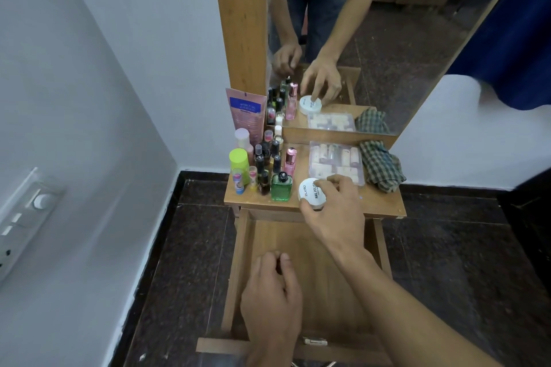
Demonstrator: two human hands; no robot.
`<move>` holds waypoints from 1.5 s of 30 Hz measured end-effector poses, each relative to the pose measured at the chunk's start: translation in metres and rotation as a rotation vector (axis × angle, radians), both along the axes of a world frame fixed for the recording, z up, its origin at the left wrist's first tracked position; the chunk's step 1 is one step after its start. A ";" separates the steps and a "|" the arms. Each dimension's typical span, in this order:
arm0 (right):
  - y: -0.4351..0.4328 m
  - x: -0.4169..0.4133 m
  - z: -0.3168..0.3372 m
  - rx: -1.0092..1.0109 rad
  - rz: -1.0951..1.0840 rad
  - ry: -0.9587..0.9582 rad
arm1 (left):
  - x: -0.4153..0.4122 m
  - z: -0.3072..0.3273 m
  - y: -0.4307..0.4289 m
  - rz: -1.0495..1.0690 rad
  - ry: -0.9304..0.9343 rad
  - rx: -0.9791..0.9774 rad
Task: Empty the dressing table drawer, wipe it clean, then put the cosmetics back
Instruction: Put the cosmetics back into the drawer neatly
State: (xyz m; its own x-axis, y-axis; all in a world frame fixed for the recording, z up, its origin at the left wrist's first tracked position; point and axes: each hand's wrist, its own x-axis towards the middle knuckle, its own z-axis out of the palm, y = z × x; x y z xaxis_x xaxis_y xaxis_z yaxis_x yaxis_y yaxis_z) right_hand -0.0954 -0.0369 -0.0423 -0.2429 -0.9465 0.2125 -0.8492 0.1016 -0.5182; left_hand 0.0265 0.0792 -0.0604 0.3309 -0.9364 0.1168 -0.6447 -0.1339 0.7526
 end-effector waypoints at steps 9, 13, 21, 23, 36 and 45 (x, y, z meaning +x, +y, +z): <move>-0.002 0.000 -0.010 0.032 -0.020 -0.078 | -0.009 -0.007 -0.007 -0.011 0.085 0.096; 0.020 -0.003 -0.006 -0.053 -0.049 -0.172 | -0.016 -0.004 -0.012 -0.014 0.189 0.092; 0.097 -0.018 -0.030 -0.024 -0.113 -0.253 | -0.025 -0.018 -0.007 0.023 0.587 0.322; 0.100 -0.017 -0.041 0.024 -0.108 -0.257 | -0.027 -0.023 -0.007 0.025 0.622 0.378; 0.036 0.018 -0.092 0.332 -0.060 -0.193 | -0.020 -0.067 -0.039 0.060 0.639 0.470; 0.037 0.018 -0.098 0.350 -0.040 -0.188 | -0.021 -0.061 -0.049 -0.002 0.519 0.479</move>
State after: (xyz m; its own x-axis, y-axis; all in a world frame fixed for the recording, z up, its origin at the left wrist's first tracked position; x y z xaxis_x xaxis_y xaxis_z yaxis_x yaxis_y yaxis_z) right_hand -0.0773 0.0002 -0.1400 -0.2849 -0.9428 -0.1733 -0.7343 0.3309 -0.5927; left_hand 0.0053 0.0298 -0.1217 0.2303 -0.8462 -0.4805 -0.2195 -0.5262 0.8215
